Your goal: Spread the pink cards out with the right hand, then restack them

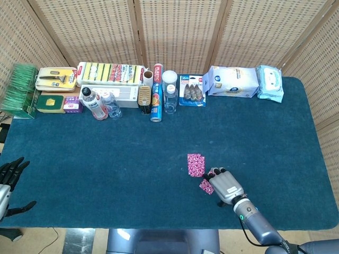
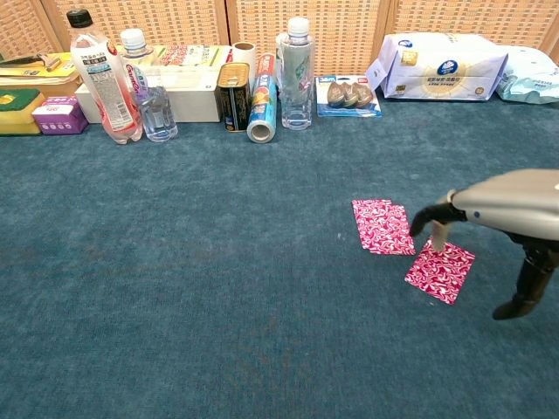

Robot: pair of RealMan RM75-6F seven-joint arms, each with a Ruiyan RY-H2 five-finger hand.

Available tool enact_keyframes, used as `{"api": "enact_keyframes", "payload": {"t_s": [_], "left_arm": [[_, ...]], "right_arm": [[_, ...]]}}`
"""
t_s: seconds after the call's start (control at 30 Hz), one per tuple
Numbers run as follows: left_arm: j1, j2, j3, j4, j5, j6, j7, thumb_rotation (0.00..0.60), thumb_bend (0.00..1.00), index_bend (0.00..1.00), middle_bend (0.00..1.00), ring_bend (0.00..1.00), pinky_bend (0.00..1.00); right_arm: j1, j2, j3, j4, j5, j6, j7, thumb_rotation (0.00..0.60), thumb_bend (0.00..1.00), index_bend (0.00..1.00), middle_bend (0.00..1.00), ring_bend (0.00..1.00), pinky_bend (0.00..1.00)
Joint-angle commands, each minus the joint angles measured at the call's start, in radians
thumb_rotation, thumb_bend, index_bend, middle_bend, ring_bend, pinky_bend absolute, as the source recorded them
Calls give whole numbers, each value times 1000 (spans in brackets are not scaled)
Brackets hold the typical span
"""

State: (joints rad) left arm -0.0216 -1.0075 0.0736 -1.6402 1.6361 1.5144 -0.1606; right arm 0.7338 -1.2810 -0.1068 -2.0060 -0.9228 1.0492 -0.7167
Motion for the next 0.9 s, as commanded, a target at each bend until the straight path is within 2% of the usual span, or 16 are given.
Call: {"api": "enact_keyframes", "payload": {"t_s": [0.03,0.17,0.37,0.9], "left_arm": [[0,0,1,0,2,0,0,600,48,0,0,0,0],[-1,-1,1,1,1,-2,2,600,47,0,0,0,0],[-2,2,0,2,-3,-5,-5,600,47,0,0,0,0],[-4,10,2,7,3,-3,-32,600,47,0,0,0,0]], "right_arm": [[0,-17,28,11,-44,12,21,600,0,167,224,57,103],[15,-60,68,67,-56,-11,56,600,0,166,213,41,91],[53,-104,112,134,39,-64,61,600,0,166,212,41,90],[148,-182,109,185,275,-64,-86,600,0,167,212,41,90]]}}
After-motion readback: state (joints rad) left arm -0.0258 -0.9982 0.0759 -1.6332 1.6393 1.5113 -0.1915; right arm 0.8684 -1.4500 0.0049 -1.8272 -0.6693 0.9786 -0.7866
